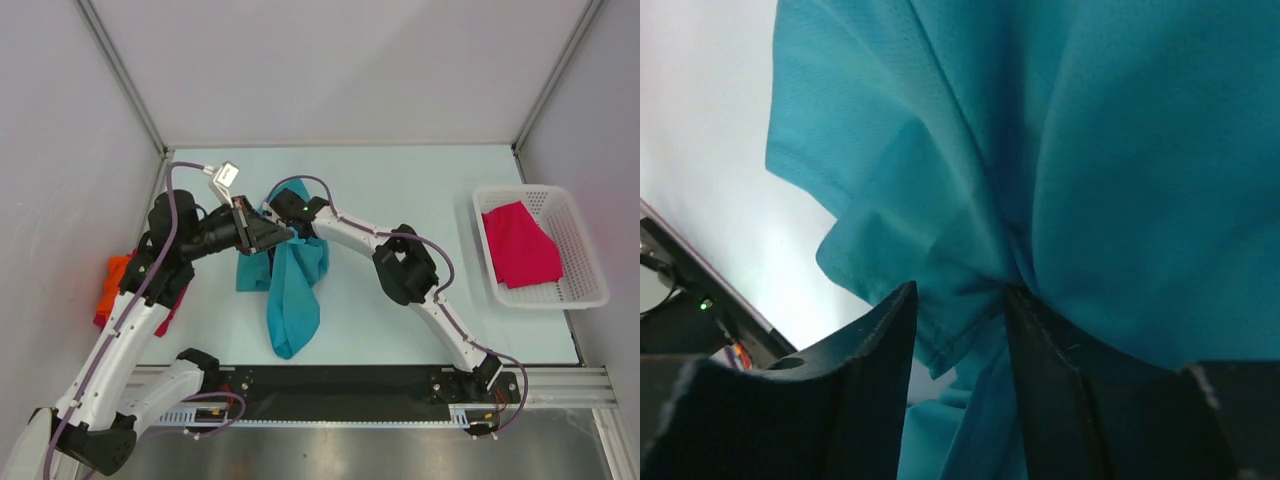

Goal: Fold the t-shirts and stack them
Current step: Flatten out the tshirt

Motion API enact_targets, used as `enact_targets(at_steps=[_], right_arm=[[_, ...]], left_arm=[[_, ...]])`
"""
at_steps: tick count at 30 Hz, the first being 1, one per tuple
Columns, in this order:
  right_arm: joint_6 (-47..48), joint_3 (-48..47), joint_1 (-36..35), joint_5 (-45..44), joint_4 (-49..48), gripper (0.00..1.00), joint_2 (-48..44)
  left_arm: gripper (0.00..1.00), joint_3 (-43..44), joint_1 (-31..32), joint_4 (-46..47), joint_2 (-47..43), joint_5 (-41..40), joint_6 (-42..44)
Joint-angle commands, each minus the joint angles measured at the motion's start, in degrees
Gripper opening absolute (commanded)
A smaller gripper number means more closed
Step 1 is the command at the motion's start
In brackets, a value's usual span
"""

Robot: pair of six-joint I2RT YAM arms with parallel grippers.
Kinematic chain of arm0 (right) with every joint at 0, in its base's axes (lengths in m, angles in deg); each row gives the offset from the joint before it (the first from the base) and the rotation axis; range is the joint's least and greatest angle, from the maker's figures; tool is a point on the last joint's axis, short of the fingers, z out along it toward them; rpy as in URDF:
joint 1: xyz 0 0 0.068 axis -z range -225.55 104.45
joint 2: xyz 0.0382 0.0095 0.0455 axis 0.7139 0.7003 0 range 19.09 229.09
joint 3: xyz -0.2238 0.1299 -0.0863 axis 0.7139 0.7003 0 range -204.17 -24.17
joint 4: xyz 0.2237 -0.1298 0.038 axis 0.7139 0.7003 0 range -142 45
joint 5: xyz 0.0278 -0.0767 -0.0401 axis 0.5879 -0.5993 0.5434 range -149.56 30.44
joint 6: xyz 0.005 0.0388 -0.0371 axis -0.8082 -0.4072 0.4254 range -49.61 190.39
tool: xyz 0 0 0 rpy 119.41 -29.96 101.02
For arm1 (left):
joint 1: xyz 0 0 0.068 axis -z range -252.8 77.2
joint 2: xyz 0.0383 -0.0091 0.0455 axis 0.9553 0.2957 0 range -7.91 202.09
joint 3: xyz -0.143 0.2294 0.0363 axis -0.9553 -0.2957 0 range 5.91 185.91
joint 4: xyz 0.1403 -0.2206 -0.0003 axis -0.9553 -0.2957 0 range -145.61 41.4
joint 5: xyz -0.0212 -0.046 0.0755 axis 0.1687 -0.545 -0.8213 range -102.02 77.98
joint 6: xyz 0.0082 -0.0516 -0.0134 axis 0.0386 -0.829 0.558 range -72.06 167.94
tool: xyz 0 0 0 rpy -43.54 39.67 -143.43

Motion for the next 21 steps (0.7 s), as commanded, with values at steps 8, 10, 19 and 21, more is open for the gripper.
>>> enact_targets(at_steps=[8, 10, 19, 21], right_arm=[[6.55, -13.36, -2.01, -20.69, 12.84, 0.56, 6.41], [6.46, -13.63, -2.35, -20.25, 12.75, 0.57, 6.93], [4.27, -6.96, -1.04, -17.87, 5.90, 0.00, 5.10], [4.27, -8.43, 0.44, -18.84, 5.54, 0.00, 4.91]], left_arm=[[0.00, -1.22, 0.17, -0.60, -3.47, -0.82, 3.43], [0.00, -1.31, 0.17, -0.86, -3.65, -1.00, 4.13], [0.00, -1.14, -0.09, -1.83, -3.83, -1.52, 5.19], [0.00, -1.14, -0.09, -1.92, -3.92, -1.61, 5.19]])
